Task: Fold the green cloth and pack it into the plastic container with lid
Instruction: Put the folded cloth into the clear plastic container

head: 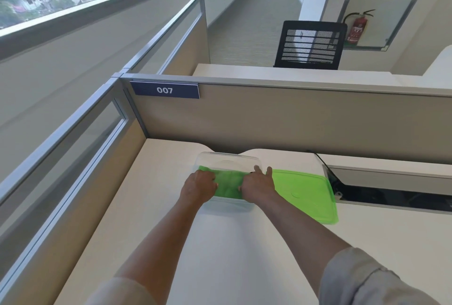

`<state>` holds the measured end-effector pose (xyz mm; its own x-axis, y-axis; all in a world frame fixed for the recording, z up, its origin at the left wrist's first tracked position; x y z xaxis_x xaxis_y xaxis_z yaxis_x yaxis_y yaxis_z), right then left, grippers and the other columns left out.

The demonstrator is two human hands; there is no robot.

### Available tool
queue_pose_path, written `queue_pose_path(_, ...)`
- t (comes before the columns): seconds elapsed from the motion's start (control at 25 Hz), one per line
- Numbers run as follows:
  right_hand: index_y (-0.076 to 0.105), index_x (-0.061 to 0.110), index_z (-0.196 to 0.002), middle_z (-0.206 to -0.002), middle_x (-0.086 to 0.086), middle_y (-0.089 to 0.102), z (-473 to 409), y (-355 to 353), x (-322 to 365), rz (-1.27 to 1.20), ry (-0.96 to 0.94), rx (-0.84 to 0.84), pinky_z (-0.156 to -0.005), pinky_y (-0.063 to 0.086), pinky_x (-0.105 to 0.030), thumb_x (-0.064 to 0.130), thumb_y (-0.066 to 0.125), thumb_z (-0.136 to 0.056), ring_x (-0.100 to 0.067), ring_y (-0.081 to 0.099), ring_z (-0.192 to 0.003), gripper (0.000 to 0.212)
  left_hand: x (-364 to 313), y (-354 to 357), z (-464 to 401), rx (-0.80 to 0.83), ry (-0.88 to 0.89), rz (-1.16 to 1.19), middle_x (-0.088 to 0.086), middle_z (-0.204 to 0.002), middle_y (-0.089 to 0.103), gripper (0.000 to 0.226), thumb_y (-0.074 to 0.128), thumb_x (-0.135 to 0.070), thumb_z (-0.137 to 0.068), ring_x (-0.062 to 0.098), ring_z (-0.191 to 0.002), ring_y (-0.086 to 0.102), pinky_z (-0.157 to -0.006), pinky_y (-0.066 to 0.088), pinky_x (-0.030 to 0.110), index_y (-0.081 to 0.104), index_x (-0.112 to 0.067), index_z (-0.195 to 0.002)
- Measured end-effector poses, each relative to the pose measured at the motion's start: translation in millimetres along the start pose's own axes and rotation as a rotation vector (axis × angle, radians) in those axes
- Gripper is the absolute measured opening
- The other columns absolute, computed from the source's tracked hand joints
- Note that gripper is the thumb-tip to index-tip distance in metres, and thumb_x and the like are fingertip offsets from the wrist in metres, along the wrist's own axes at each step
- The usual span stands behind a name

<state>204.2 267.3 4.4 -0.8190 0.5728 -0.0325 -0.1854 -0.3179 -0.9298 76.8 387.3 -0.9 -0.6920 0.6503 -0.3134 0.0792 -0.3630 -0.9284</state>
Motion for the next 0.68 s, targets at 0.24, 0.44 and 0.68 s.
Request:
queue_pose_path(0.24, 0.062, 0.012, -0.12, -0.136, -0.011, 0.057, 2, -2, -1, 0.005, -0.037, 0.0, -0.117, 0.005, -0.063, 0.012, 0.047, -0.091, -0.027, 0.013, -0.15, 0.033, -3, -1, 8, -0.048, -0.021, 0.017, 0.013, -0.088, 0.064, 0.019, 0.048, -0.02, -0.091, 0.033, -0.077, 0.056, -0.064, 0.04, 0.03, 0.063, -0.01, -0.083)
queue_pose_path(0.44, 0.06, 0.018, -0.113, -0.116, -0.004, 0.067, 13, -9, -21, -0.225, -0.165, -0.294, -0.117, 0.01, -0.057, -0.008, 0.041, -0.073, -0.02, 0.022, -0.148, 0.05, -4, -9, 18, -0.205, 0.03, 0.052, 0.007, -0.101, 0.069, 0.044, 0.043, 0.005, -0.078, 0.035, -0.089, 0.062, -0.073, 0.051, 0.038, 0.069, -0.017, -0.105)
queue_pose_path(0.68, 0.062, 0.019, -0.118, -0.125, -0.002, 0.065, 41, 20, -81, -0.415, -0.13, -0.506, -0.109, 0.032, -0.043, 0.002, 0.047, -0.09, -0.023, 0.045, -0.135, 0.036, -62, 3, 56, -0.467, 0.368, 0.114, 0.002, -0.087, 0.071, 0.038, 0.059, 0.013, -0.068, 0.03, -0.076, 0.063, -0.068, 0.044, 0.034, 0.073, -0.013, -0.092)
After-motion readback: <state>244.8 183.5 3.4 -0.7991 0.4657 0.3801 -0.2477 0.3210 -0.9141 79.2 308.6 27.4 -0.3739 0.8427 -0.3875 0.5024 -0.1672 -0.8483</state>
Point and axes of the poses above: each hand's wrist, its own z-axis away from the middle knuckle, its own y-axis out of the palm, x = y × z, the point moved 1 cm from there along -z, towards the middle knuckle
